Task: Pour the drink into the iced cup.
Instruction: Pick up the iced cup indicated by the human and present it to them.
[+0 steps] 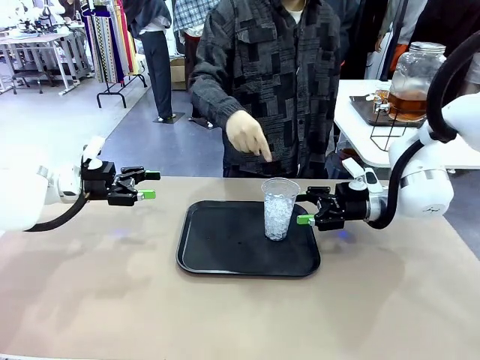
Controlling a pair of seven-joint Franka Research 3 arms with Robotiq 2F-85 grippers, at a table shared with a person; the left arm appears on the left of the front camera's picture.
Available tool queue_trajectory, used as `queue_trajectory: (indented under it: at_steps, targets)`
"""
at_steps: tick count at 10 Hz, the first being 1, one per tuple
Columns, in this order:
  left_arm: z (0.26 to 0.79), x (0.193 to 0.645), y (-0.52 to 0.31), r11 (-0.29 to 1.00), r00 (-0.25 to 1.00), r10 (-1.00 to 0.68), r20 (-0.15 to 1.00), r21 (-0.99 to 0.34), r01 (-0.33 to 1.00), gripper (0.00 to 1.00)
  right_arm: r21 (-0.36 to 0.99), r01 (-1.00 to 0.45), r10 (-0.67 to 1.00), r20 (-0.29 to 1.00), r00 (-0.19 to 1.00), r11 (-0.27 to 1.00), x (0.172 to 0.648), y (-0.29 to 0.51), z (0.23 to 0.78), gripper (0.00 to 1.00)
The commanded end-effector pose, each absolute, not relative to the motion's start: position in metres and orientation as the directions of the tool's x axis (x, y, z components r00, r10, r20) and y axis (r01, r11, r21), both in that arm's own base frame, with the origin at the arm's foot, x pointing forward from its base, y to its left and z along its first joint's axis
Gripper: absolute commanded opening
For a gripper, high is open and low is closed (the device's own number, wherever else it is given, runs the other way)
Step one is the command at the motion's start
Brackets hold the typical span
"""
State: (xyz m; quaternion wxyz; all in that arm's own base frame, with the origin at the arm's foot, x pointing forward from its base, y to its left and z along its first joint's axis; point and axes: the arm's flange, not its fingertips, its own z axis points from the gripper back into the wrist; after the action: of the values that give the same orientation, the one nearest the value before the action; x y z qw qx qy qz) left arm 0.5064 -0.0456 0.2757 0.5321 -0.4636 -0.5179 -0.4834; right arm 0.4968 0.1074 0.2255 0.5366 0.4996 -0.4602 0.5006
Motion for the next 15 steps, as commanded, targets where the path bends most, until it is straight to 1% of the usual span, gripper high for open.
queue_trajectory:
  at_steps: [1, 4, 14, 15]
  targets:
    - [0.278, 0.506, -0.046, 0.106, -0.006, -0.030, 1.000, 0.009, 0.994, 1.00, 0.093, -0.996, 0.093, 0.991, 0.094, 0.011, 0.501, 0.117, 0.227, 1.00]
    - [0.278, 0.506, -0.046, 0.106, -0.006, -0.030, 1.000, 0.009, 0.994, 1.00, 0.129, -0.991, 0.094, 0.988, 0.126, -0.024, 0.499, 0.127, 0.226, 1.00]
    - [0.278, 0.506, -0.046, 0.106, -0.006, -0.030, 1.000, 0.009, 0.994, 1.00, 0.150, -0.987, 0.135, 0.981, 0.140, -0.065, 0.495, 0.160, 0.233, 1.00]
    - [0.278, 0.506, -0.046, 0.106, -0.006, -0.030, 1.000, 0.009, 0.994, 1.00, 0.171, -0.983, 0.136, 0.978, 0.161, -0.067, 0.495, 0.161, 0.233, 1.00]
